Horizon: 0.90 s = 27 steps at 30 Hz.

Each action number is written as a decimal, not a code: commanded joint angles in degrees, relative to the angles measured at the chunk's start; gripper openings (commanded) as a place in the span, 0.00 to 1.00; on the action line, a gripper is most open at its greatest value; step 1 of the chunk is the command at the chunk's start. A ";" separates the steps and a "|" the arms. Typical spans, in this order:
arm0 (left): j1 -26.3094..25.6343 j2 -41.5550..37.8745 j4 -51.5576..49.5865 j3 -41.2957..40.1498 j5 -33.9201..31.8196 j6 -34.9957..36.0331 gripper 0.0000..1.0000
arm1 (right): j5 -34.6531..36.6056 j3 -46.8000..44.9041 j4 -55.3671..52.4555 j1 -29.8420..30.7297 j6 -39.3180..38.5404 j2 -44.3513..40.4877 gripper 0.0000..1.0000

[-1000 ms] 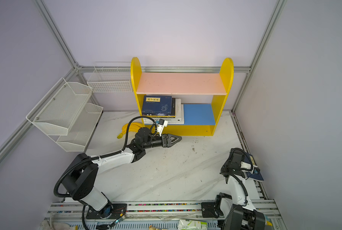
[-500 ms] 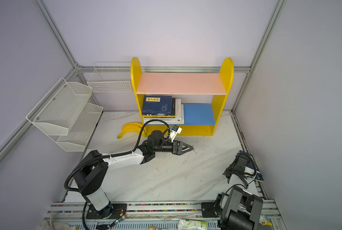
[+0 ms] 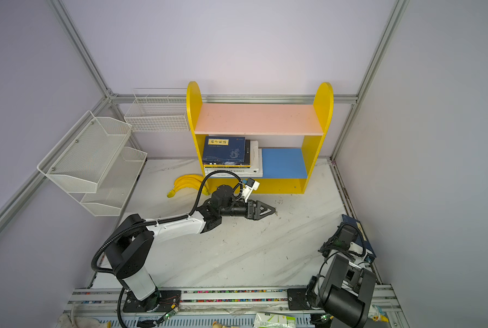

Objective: Stacking books/files
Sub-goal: Pick up the book from the middle-right of the table.

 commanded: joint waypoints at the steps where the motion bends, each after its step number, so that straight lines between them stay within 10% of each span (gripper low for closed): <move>1: -0.13 -0.20 1.02 6.48 -0.48 1.02 1.00 | -0.60 -0.98 4.04 -1.97 3.35 1.40 0.47; 19: -0.10 0.41 2.67 5.13 -1.45 -0.60 1.00 | -9.42 -4.02 9.87 -5.28 7.84 -2.11 0.06; 27: 0.03 -0.85 4.20 3.74 -2.12 -0.35 1.00 | -24.68 0.87 2.57 -5.13 0.07 -10.89 0.00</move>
